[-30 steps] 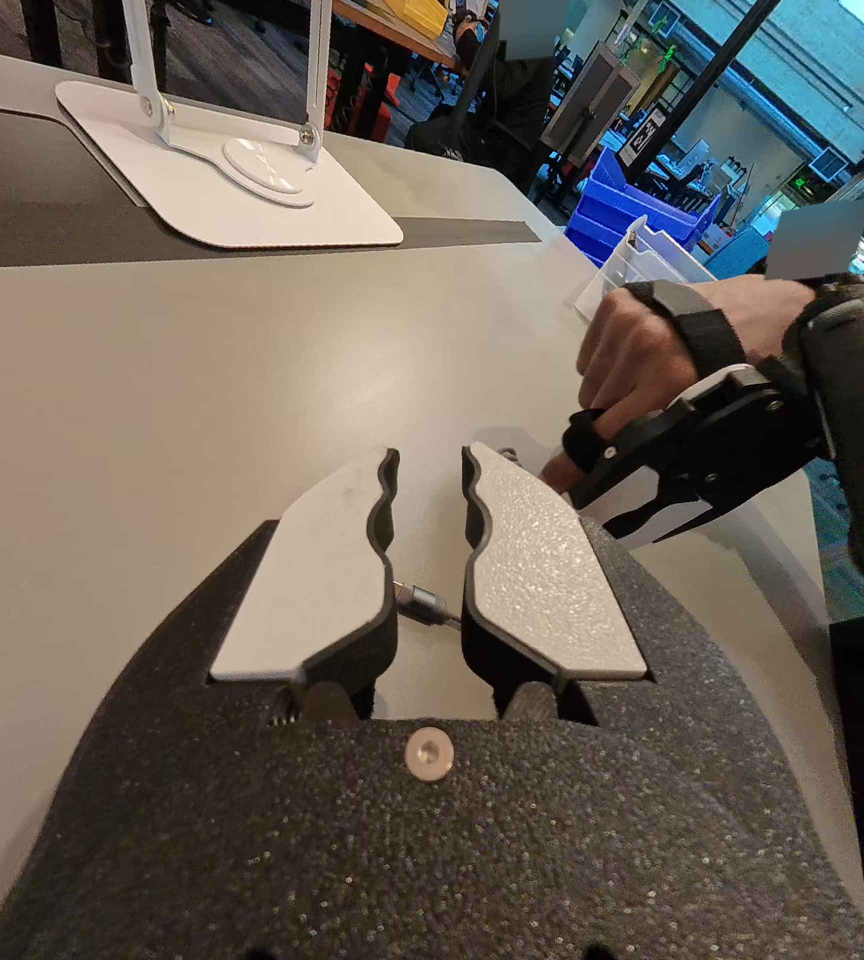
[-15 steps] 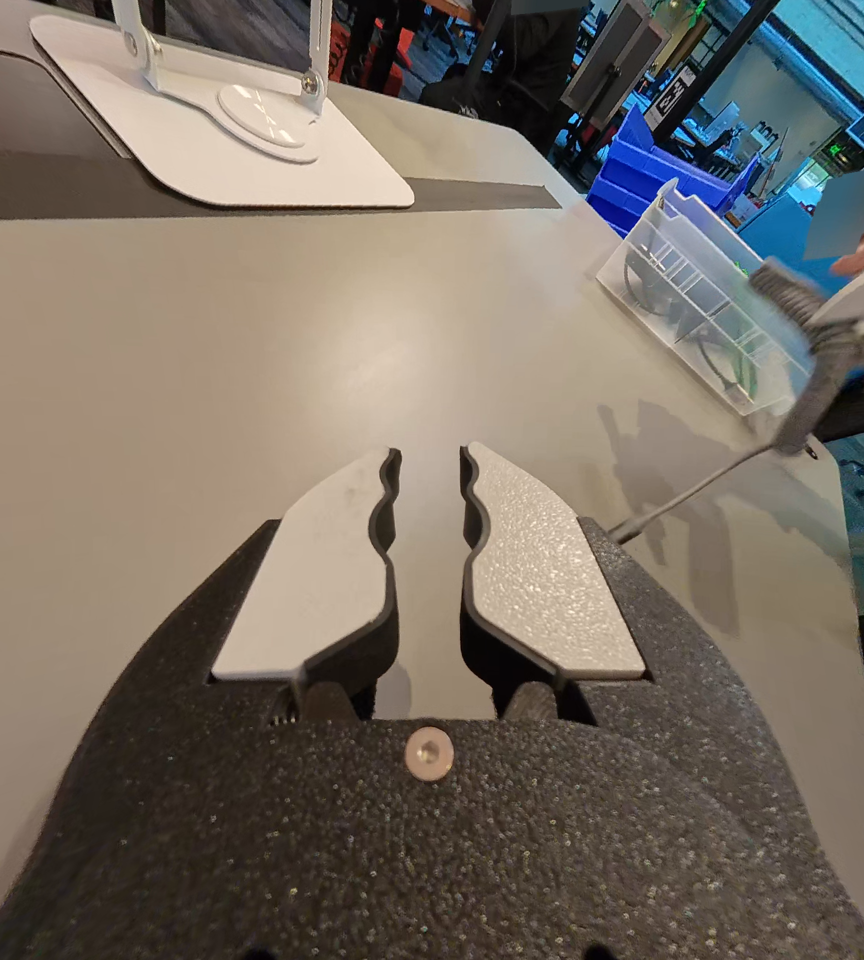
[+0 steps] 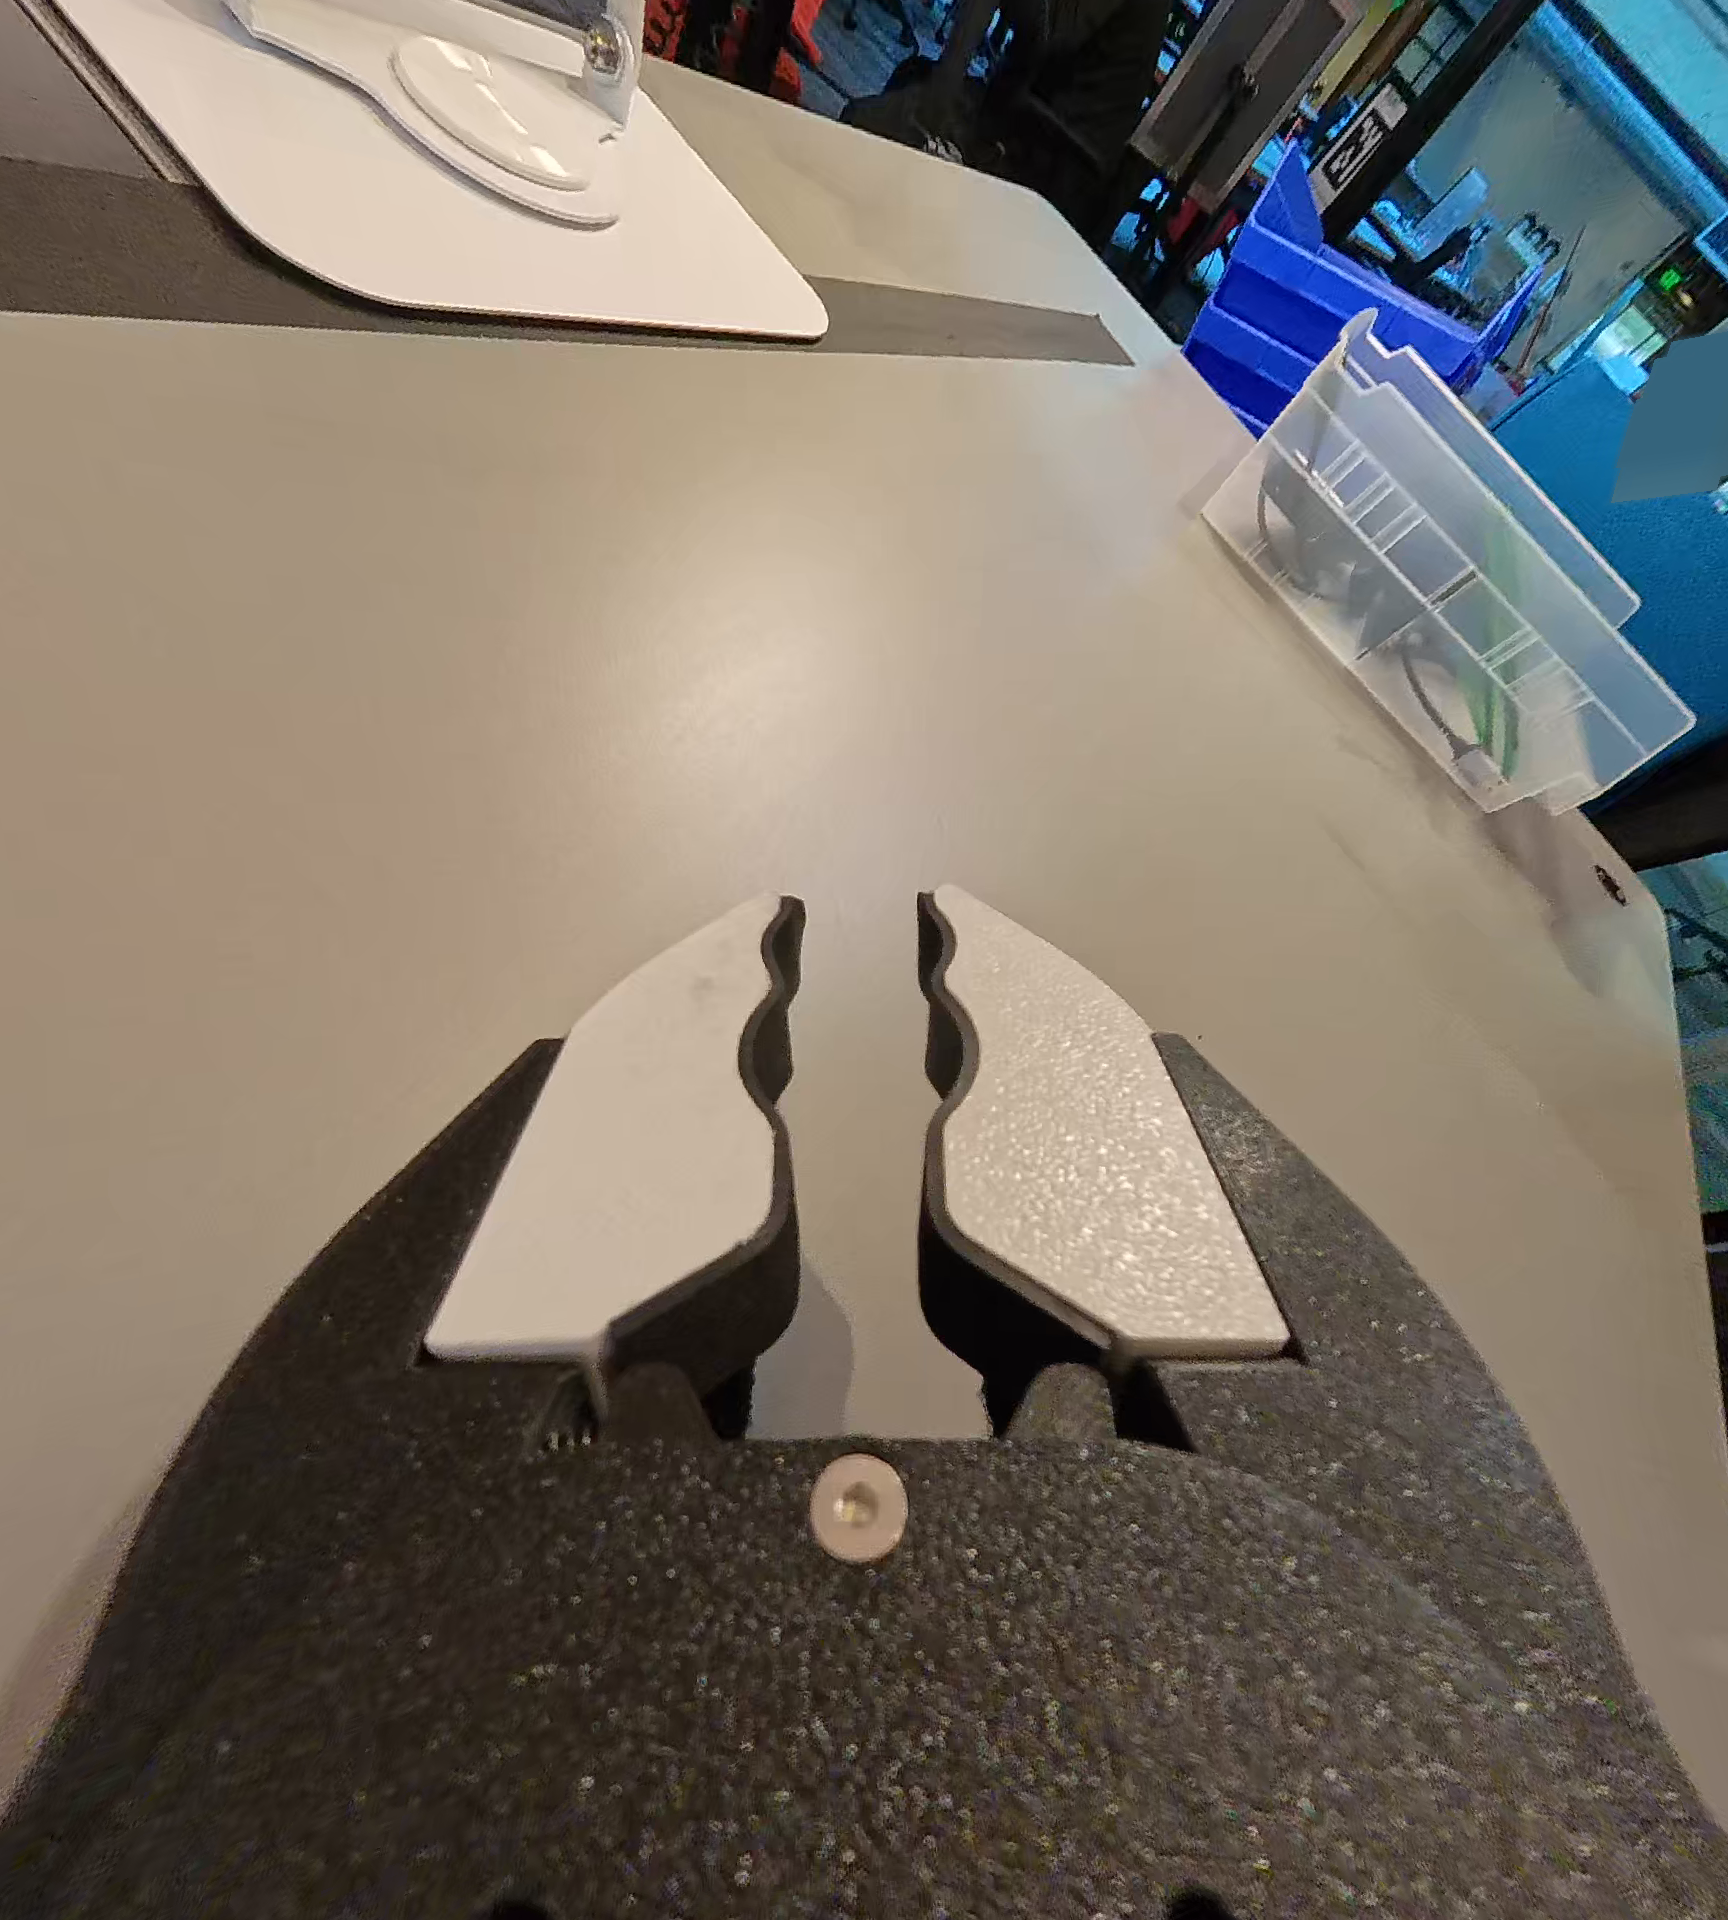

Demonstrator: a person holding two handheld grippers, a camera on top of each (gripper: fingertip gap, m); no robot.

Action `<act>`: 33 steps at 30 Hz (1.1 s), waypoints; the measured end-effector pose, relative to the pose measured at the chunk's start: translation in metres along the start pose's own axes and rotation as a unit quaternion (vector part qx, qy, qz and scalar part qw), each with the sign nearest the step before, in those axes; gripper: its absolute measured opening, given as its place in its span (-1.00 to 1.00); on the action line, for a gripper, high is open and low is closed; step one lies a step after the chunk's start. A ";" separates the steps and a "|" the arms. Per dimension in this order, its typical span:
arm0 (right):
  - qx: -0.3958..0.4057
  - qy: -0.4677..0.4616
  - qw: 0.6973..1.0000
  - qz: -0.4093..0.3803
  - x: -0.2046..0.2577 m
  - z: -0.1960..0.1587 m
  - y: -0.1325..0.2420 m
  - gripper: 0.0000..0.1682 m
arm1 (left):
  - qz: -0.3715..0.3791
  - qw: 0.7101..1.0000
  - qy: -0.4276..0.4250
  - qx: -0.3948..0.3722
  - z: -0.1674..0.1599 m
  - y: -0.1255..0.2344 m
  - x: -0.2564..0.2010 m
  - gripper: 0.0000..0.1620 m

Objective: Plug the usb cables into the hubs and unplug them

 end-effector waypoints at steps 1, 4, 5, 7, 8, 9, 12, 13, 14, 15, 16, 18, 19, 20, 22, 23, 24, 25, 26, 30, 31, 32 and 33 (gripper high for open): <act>0.011 -0.016 1.000 -0.009 -0.005 -0.014 0.009 -0.84 | -0.002 1.000 0.005 -0.003 0.000 0.001 0.001 -0.74; 0.043 -0.055 0.998 0.000 -0.010 -0.053 0.022 -0.84 | -0.007 1.000 0.013 -0.010 0.000 0.003 0.002 -0.75; 0.055 -0.067 0.996 0.013 -0.007 -0.066 0.021 -0.84 | -0.007 1.000 0.015 -0.011 0.000 0.003 0.002 -0.75; 0.081 -0.086 0.992 0.043 0.000 -0.091 0.009 -0.84 | -0.009 1.000 0.016 -0.009 0.000 0.003 0.002 -0.75; 0.090 -0.098 0.989 0.064 0.006 -0.104 0.000 -0.84 | -0.009 1.000 0.015 -0.008 0.000 0.002 0.002 -0.75; 0.101 -0.110 0.985 0.086 0.012 -0.116 -0.012 -0.84 | -0.009 1.000 0.015 -0.007 0.000 0.002 0.002 -0.75; 0.144 -0.129 0.969 0.153 0.034 -0.146 -0.050 -0.84 | -0.008 1.000 0.016 -0.008 -0.001 0.003 0.002 -0.75; 0.158 -0.133 0.963 0.173 0.041 -0.153 -0.062 -0.83 | -0.008 1.000 0.017 -0.010 -0.001 0.003 0.002 -0.75; 0.173 -0.136 0.957 0.188 0.047 -0.160 -0.073 -0.82 | -0.008 1.000 0.019 -0.011 -0.001 0.003 0.002 -0.75; 0.190 -0.138 0.952 0.198 0.052 -0.165 -0.082 -0.79 | -0.009 1.000 0.021 -0.013 -0.002 0.004 0.002 -0.75; 0.205 -0.137 0.947 0.206 0.056 -0.168 -0.089 -0.74 | -0.010 1.000 0.023 -0.015 -0.002 0.004 0.002 -0.75; 0.219 -0.137 0.943 0.208 0.057 -0.170 -0.096 -0.64 | -0.013 0.999 0.027 -0.017 -0.002 0.005 0.002 -0.75; 0.224 -0.141 0.942 0.207 0.055 -0.170 -0.096 -0.57 | -0.015 0.999 0.028 -0.017 -0.002 0.005 0.002 -0.75; 0.227 -0.145 0.941 0.205 0.052 -0.170 -0.095 -0.53 | -0.016 0.999 0.028 -0.015 -0.002 0.005 0.002 -0.75; 0.231 -0.146 0.944 0.187 0.045 -0.168 -0.088 -0.46 | -0.015 1.000 0.023 -0.011 -0.002 0.004 0.001 -0.75; 0.233 -0.147 0.945 0.174 0.042 -0.167 -0.084 -0.43 | -0.015 1.000 0.019 -0.009 -0.002 0.003 0.000 -0.75; 0.232 -0.150 0.948 0.160 0.039 -0.165 -0.079 -0.41 | -0.015 1.000 0.014 -0.005 -0.003 0.003 -0.001 -0.75; 0.226 -0.155 0.951 0.144 0.037 -0.162 -0.074 -0.40 | -0.014 1.000 0.009 -0.002 -0.003 0.002 -0.002 -0.75; 0.213 -0.163 0.954 0.132 0.037 -0.157 -0.069 -0.39 | -0.013 1.000 0.001 0.001 -0.003 0.002 -0.004 -0.75; 0.127 -0.227 0.959 0.114 0.060 -0.129 -0.053 -0.38 | -0.006 0.999 -0.040 0.012 -0.006 0.002 -0.013 -0.75; 0.109 -0.255 0.955 0.105 0.071 -0.124 -0.050 -0.37 | -0.002 0.998 -0.053 0.015 -0.008 0.003 -0.016 -0.75; 0.097 -0.287 0.948 0.099 0.083 -0.120 -0.047 -0.34 | 0.004 0.998 -0.066 0.015 -0.009 0.005 -0.019 -0.75; 0.084 -0.316 0.940 0.093 0.098 -0.116 -0.045 -0.30 | 0.006 0.997 -0.079 0.010 -0.011 0.008 -0.024 -0.73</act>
Point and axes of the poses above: each gripper's, where its closed fingertips meet, y back along the fingers, z out of its top, x = y × z across the jaws, the point moved 9 cm from there along y, back along the fingers, and after that the axes turned 3 degrees about z, right-handed, at the moved point
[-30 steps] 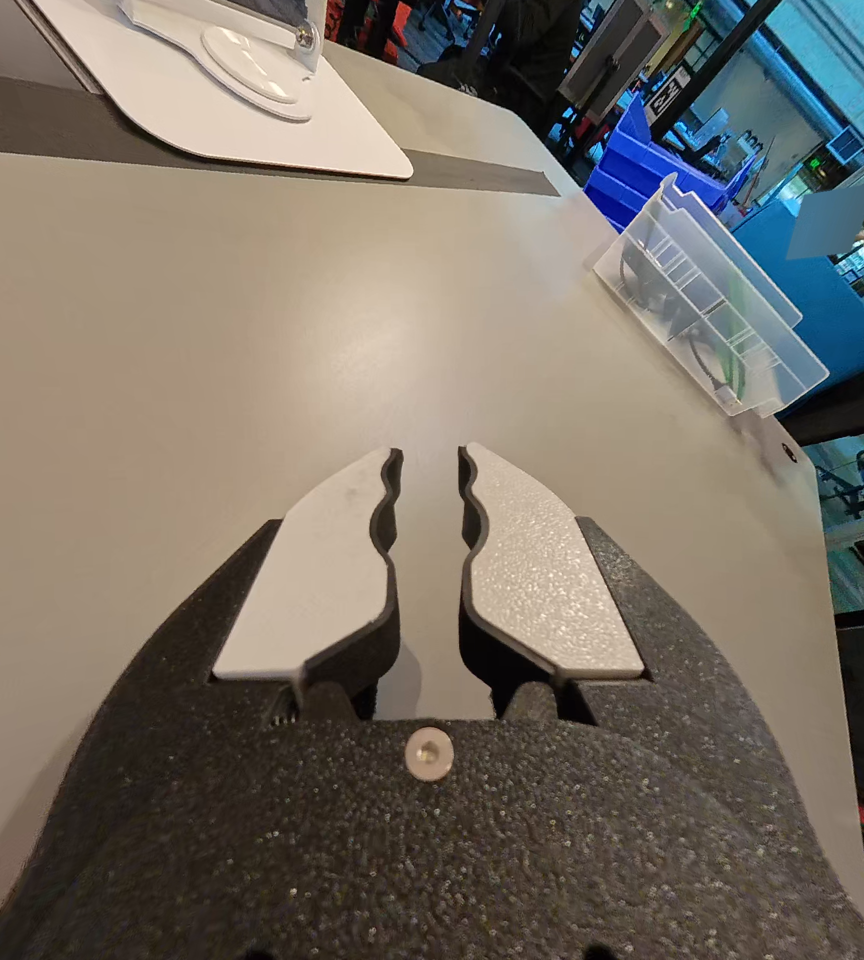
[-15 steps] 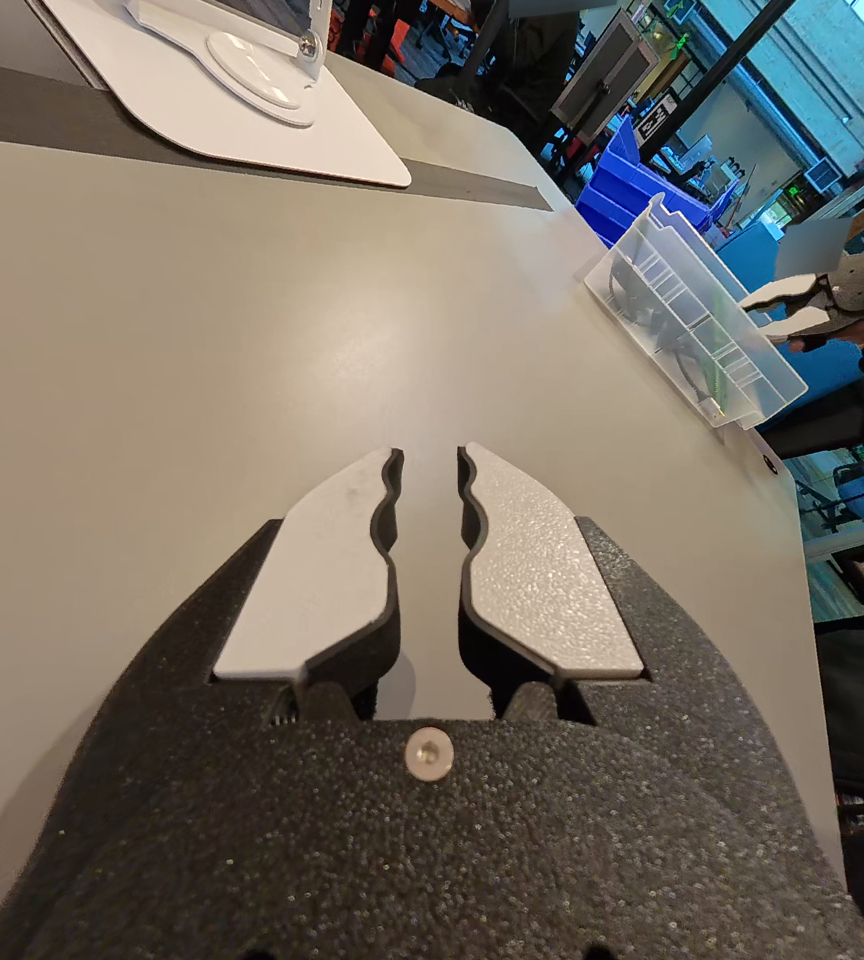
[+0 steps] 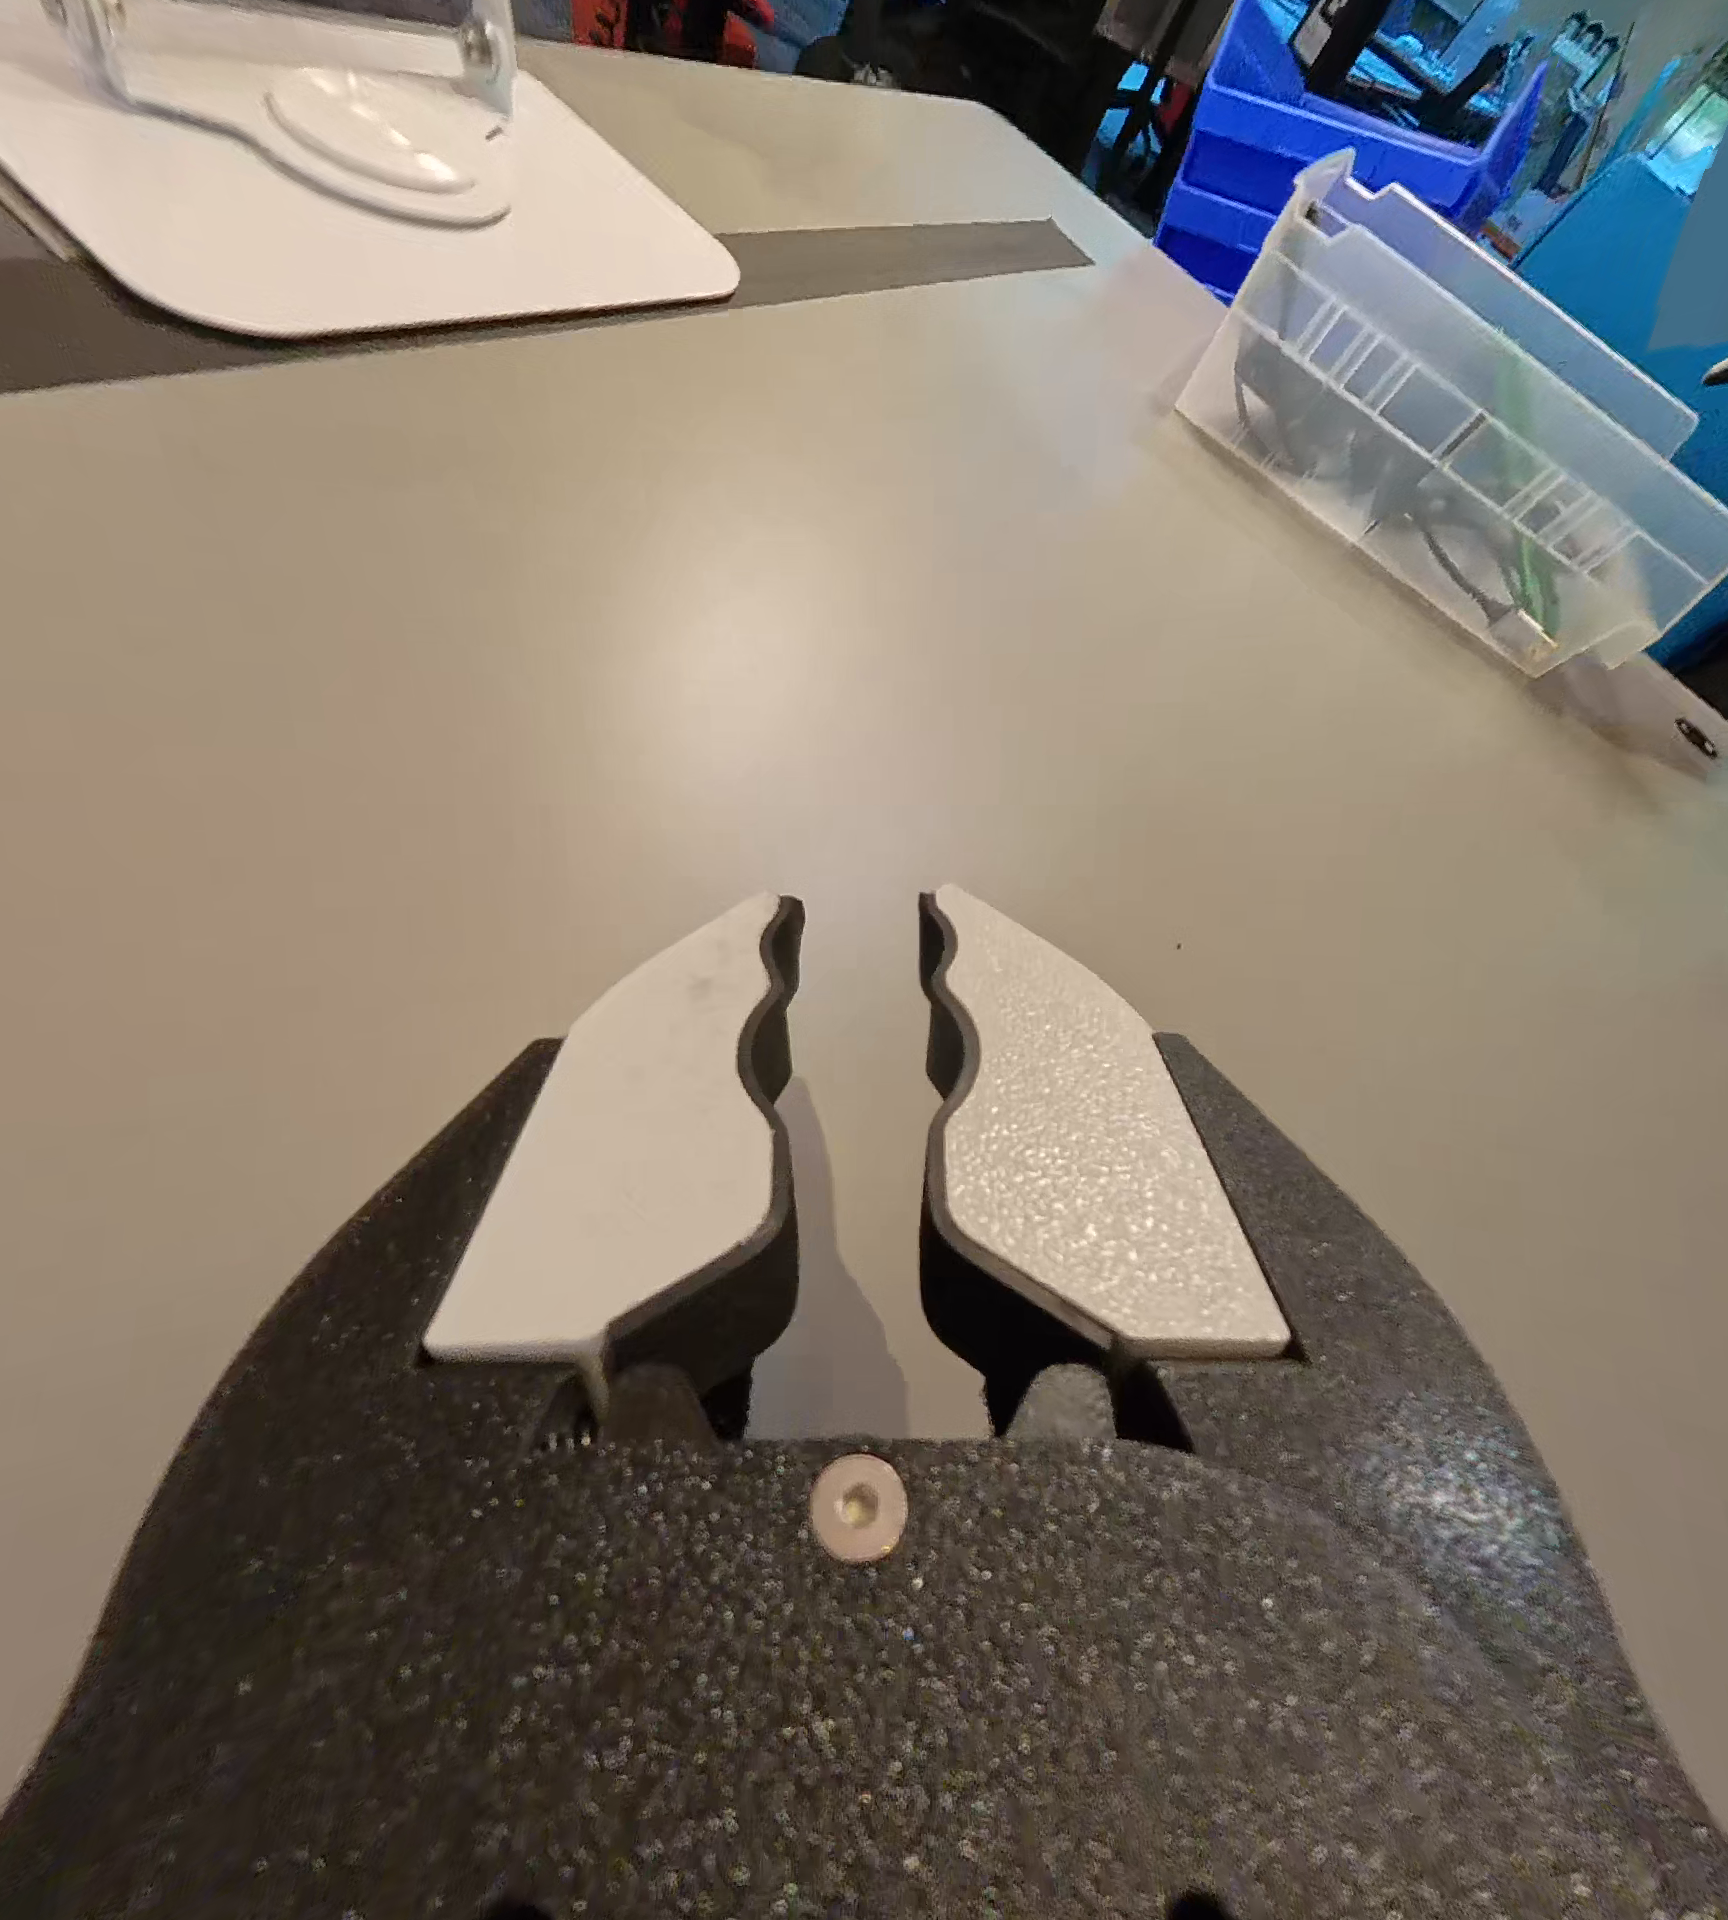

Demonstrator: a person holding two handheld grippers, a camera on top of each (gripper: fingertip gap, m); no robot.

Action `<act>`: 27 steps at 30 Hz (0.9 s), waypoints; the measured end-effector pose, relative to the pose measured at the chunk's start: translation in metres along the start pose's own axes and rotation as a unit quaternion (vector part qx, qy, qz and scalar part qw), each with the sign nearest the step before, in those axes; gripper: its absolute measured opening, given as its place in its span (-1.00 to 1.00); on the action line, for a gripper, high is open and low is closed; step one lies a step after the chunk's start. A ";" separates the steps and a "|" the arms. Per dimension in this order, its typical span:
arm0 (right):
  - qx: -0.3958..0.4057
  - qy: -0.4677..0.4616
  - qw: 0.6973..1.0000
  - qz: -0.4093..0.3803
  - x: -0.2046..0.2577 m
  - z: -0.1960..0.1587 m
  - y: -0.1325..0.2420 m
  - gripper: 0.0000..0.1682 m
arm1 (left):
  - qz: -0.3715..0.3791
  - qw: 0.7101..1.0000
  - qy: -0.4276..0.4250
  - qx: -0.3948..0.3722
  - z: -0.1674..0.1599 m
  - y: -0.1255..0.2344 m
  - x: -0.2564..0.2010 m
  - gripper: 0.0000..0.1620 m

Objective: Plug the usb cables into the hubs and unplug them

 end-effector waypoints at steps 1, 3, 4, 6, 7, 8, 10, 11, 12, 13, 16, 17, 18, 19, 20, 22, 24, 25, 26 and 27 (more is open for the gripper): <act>-0.023 -0.021 1.000 0.001 0.015 -0.006 -0.001 -0.26 | 0.003 1.000 -0.008 -0.009 -0.001 0.004 -0.005 -0.71; -0.083 -0.058 0.995 0.007 0.044 -0.017 -0.004 -0.23 | 0.006 0.999 -0.021 -0.033 -0.005 0.016 -0.016 -0.63; -0.113 -0.077 0.991 0.010 0.056 -0.021 -0.006 -0.23 | 0.011 0.998 -0.027 -0.051 -0.010 0.023 -0.021 -0.60; -0.166 -0.103 0.981 0.004 0.074 -0.025 -0.012 -0.21 | 0.025 0.996 -0.024 -0.078 -0.021 0.038 -0.032 -0.53; -0.181 -0.110 0.977 -0.007 0.079 -0.027 -0.015 -0.22 | 0.034 0.995 -0.024 -0.095 -0.027 0.048 -0.038 -0.50; -0.187 -0.114 0.975 -0.026 0.082 -0.029 -0.019 -0.21 | 0.048 0.992 -0.021 -0.116 -0.032 0.058 -0.044 -0.47; -0.191 -0.121 0.972 -0.061 0.084 -0.032 -0.029 -0.21 | 0.056 0.984 0.001 -0.172 -0.041 0.086 -0.060 -0.41; -0.189 -0.124 0.971 -0.073 0.084 -0.034 -0.034 -0.22 | 0.058 0.978 0.007 -0.198 -0.045 0.102 -0.070 -0.38; -0.187 -0.128 0.971 -0.080 0.084 -0.035 -0.039 -0.23 | 0.070 0.973 0.006 -0.219 -0.048 0.119 -0.079 -0.37; -0.182 -0.132 0.971 -0.086 0.085 -0.036 -0.045 -0.24 | 0.091 0.969 0.000 -0.230 -0.050 0.137 -0.088 -0.34; -0.155 -0.139 0.969 -0.129 0.084 -0.041 -0.059 -0.27 | 0.210 0.950 -0.037 -0.228 -0.055 0.195 -0.107 -0.22; -0.155 -0.137 0.968 -0.143 0.084 -0.042 -0.061 -0.29 | 0.266 0.937 -0.048 -0.221 -0.058 0.215 -0.109 -0.19; -0.161 -0.131 0.967 -0.150 0.085 -0.041 -0.062 -0.33 | 0.323 0.921 -0.053 -0.211 -0.061 0.233 -0.110 -0.18; -0.163 -0.128 0.966 -0.153 0.086 -0.041 -0.063 -0.35 | 0.374 0.905 -0.048 -0.197 -0.066 0.249 -0.109 -0.16; -0.164 -0.126 0.966 -0.155 0.086 -0.040 -0.064 -0.37 | 0.416 0.890 -0.040 -0.183 -0.071 0.262 -0.105 -0.16; -0.159 -0.120 0.967 -0.162 0.084 -0.039 -0.064 -0.39 | 0.469 0.872 -0.010 -0.140 -0.080 0.277 -0.089 -0.12; -0.147 -0.115 0.968 -0.165 0.081 -0.039 -0.064 -0.40 | 0.461 0.884 0.029 -0.078 -0.095 0.275 -0.074 -0.06; -0.141 -0.114 0.969 -0.166 0.080 -0.039 -0.063 -0.44 | 0.460 0.885 0.050 -0.049 -0.103 0.273 -0.068 -0.06; -0.134 -0.116 0.970 -0.168 0.079 -0.039 -0.063 -0.47 | 0.472 0.879 0.062 -0.026 -0.111 0.271 -0.061 -0.06; -0.132 -0.115 0.970 -0.169 0.077 -0.040 -0.063 -0.50 | 0.488 0.871 0.062 -0.011 -0.118 0.271 -0.055 -0.07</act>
Point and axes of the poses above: each gripper's, where its closed fingertips meet, y back along the fingers, z out of its top, x = y × z across the jaws, the point moved 9 cm from there along y, back along the fingers, and after that the axes turned 3 degrees about z, right-handed, at the moved point
